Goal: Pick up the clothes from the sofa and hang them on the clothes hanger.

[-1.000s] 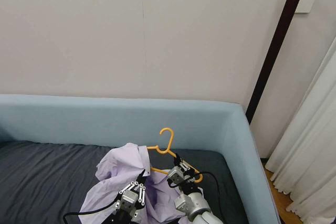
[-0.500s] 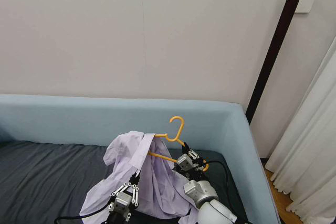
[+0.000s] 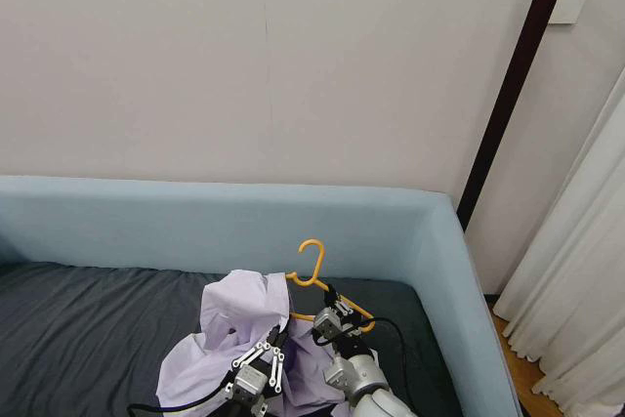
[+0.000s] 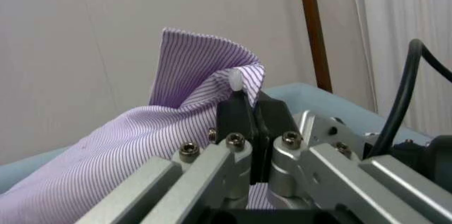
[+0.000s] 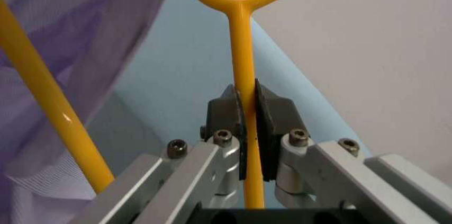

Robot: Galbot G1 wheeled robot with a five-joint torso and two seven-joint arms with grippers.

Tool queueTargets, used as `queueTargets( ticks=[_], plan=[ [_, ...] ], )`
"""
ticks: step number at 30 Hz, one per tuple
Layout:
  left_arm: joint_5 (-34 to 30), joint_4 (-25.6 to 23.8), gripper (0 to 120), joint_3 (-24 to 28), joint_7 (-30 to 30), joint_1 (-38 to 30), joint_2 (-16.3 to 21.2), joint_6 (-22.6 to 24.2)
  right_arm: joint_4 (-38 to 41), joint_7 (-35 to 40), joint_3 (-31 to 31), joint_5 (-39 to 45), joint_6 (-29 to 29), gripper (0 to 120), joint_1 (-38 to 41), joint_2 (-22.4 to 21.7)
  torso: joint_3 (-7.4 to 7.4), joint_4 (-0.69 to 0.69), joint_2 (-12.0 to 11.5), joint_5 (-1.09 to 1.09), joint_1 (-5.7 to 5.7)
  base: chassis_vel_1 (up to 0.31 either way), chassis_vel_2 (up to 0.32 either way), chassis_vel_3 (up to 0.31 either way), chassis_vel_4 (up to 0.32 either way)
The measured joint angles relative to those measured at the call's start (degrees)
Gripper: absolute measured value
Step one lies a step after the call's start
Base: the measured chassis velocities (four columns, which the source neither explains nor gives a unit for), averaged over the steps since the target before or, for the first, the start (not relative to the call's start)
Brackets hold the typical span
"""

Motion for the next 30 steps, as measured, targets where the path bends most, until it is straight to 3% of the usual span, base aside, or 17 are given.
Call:
queueTargets(
  ticks=[9,19,30],
  plan=[
    [3.51,2.98,0,-2.97,-1.75,1.24,0.41,-0.4,2.83,0.11,3.25,1.81,2.14,4,-0.94,-0.28,0.0,0.0,0.0,-0.01,0.0,0.0,0.0,0.0,0.0],
    [8.32,1.45,0,-5.52,-6.65,2.75,0.24,-0.32,3.56,0.67,8.1,2.97,-0.38,4,-2.55,-2.41,0.0,0.0,0.0,0.0,0.0,0.0,0.0,0.0,0.0],
    [10.17,0.72,0,-6.53,-7.39,1.92,0.74,-0.17,3.67,0.83,9.89,3.0,-0.2,4,-3.56,-2.82,0.0,0.01,0.0,0.0,0.0,0.0,0.0,0.0,0.0]
  ],
)
